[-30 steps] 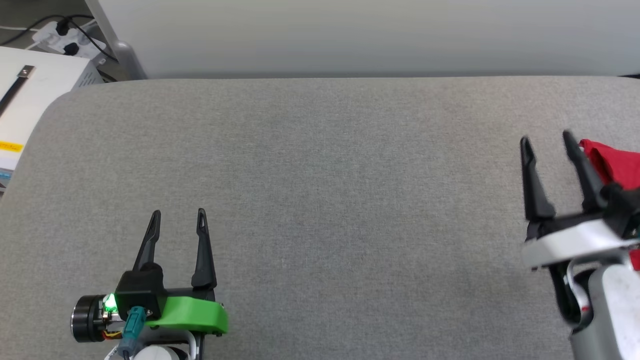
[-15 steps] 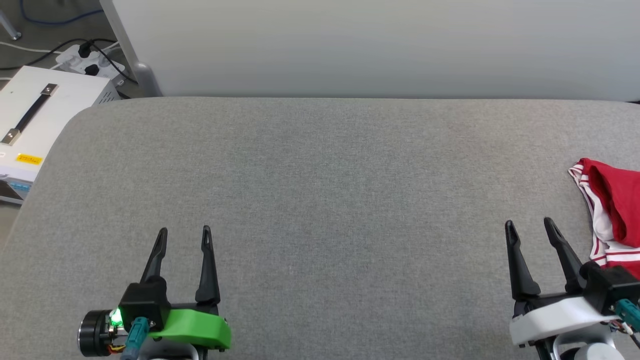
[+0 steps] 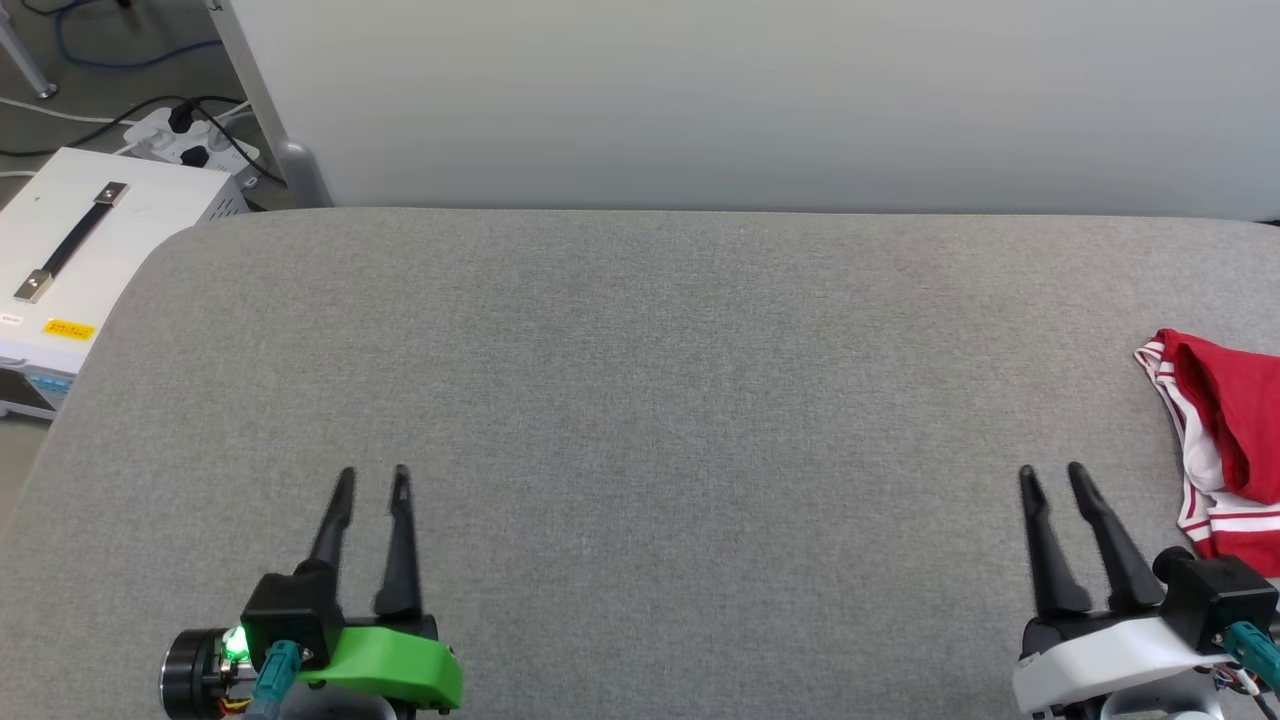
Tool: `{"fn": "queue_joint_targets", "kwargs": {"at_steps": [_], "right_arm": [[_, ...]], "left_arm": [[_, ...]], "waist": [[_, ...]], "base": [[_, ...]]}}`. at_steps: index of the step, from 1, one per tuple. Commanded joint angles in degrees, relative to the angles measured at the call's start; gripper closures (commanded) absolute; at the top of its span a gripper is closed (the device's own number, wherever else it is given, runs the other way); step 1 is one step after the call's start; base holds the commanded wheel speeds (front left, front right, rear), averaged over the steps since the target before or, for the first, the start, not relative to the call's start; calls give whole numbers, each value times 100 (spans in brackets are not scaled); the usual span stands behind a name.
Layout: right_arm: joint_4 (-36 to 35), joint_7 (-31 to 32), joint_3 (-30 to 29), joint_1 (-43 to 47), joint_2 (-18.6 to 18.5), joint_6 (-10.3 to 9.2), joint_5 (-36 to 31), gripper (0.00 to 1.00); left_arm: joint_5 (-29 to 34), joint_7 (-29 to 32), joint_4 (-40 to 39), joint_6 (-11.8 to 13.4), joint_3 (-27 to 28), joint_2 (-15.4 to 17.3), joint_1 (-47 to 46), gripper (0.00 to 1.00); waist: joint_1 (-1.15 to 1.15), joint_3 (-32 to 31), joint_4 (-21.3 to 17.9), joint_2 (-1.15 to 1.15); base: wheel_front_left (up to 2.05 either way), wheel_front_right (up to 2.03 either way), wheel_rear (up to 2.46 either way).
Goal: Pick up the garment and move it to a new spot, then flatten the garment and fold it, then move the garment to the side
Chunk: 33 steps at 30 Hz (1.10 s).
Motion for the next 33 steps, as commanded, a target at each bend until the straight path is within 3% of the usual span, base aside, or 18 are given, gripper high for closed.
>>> {"fn": "queue_joint_targets", "kwargs": {"at_steps": [1,33], "right_arm": [[1,2,0,-1,0,0,-1,100],[-59,364,4,-91,54,-1,-289,100]], "left_arm": [[1,3,0,0,-1,0,0,100],[154,377,-57,-33,83,-51,-65,100]], "waist": [[0,0,0,0],[0,-35,-47,0]], "base": [[0,0,0],[0,0,0]]}}
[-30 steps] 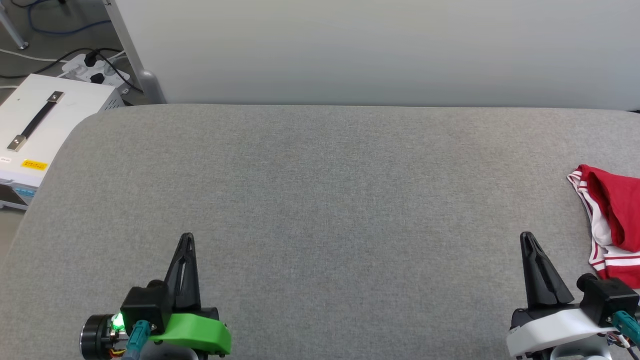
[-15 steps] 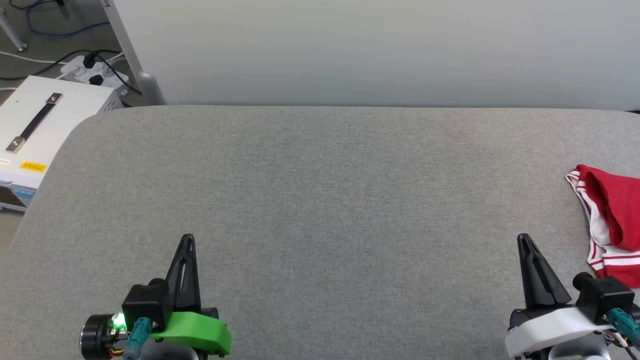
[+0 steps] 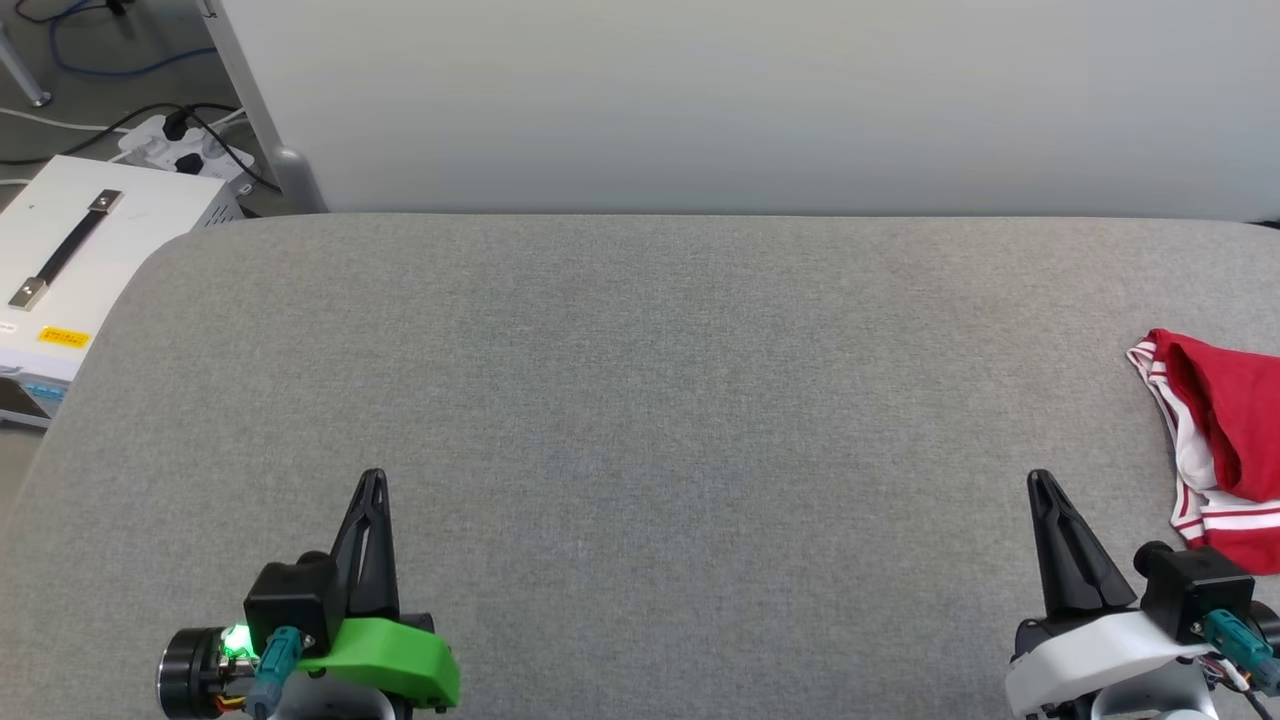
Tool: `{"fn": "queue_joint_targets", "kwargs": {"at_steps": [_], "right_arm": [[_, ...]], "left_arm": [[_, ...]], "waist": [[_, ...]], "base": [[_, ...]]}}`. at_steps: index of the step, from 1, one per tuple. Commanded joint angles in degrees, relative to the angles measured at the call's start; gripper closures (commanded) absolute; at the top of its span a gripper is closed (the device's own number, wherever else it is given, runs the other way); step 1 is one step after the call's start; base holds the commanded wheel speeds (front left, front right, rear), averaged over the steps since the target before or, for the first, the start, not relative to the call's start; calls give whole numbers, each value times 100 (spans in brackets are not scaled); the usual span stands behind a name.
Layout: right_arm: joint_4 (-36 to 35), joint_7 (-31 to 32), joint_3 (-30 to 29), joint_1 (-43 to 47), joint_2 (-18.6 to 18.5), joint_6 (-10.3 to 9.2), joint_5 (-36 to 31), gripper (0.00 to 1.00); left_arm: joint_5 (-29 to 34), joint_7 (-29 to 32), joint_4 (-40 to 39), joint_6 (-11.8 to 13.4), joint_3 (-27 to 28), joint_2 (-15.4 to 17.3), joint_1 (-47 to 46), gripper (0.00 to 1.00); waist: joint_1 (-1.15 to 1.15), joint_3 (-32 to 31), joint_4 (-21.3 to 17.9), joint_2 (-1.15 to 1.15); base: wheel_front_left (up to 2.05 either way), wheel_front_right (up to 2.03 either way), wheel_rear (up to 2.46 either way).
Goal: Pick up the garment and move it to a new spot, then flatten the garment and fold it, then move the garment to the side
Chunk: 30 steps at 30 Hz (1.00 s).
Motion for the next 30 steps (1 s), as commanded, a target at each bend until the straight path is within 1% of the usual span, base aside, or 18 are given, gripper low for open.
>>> {"fn": "queue_joint_targets", "kwargs": {"at_steps": [1,30], "right_arm": [[-46,45,3,-82,9,-1,-55,100],[-99,367,6,-162,57,-2,-311,100]], "left_arm": [[68,38,-27,-30,31,-41,-53,100],[205,371,-77,-59,106,-86,-111,100]], "waist": [[0,-1,-2,0],[0,-31,-44,0]], "base": [[0,0,0],[0,0,0]]}}
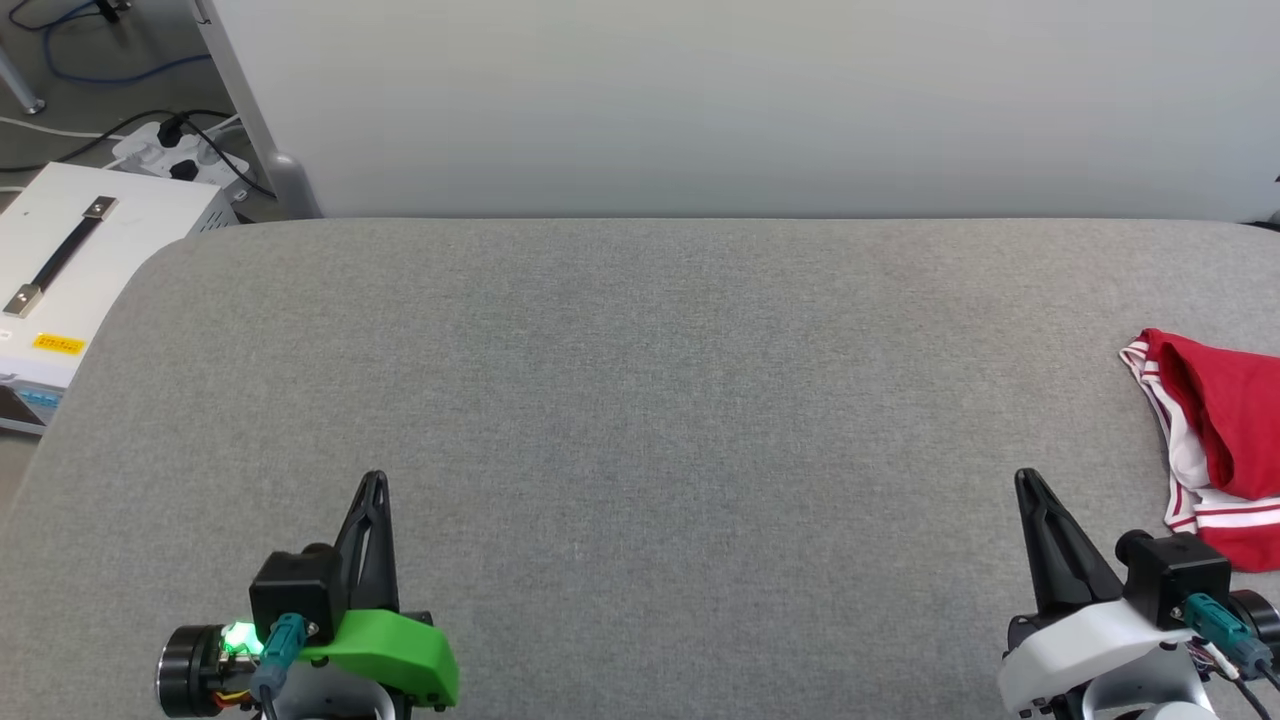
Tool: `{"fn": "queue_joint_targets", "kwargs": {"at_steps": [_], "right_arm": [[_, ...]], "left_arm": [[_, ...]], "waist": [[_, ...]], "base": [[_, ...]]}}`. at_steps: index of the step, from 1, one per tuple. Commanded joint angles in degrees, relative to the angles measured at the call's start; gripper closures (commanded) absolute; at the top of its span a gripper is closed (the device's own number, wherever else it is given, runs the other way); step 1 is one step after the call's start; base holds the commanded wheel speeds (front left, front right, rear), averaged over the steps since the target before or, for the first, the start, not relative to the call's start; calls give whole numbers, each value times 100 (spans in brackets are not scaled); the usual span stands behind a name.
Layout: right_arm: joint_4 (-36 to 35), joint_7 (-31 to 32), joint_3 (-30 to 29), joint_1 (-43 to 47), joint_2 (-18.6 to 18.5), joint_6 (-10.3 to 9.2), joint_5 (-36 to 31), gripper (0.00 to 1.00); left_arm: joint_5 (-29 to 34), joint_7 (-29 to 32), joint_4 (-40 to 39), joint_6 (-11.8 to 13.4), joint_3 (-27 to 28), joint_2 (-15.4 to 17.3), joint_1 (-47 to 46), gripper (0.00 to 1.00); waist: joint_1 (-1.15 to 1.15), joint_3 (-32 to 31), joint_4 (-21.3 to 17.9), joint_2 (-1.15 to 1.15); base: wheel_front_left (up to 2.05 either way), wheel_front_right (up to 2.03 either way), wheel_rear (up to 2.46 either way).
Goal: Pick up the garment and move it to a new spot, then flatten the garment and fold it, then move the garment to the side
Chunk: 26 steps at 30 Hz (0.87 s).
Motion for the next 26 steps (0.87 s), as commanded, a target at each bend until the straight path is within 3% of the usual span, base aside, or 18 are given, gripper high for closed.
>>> {"fn": "queue_joint_targets", "kwargs": {"at_steps": [1,26], "right_arm": [[-41,26,3,-106,11,-2,-54,100],[-87,303,5,-175,53,-3,-275,100]], "left_arm": [[53,27,-26,-12,21,-25,-98,100],[171,314,-69,-37,86,-64,-147,100]], "waist": [[0,-1,-2,0],[0,-27,-38,0]], "base": [[0,0,0],[0,0,0]]}}
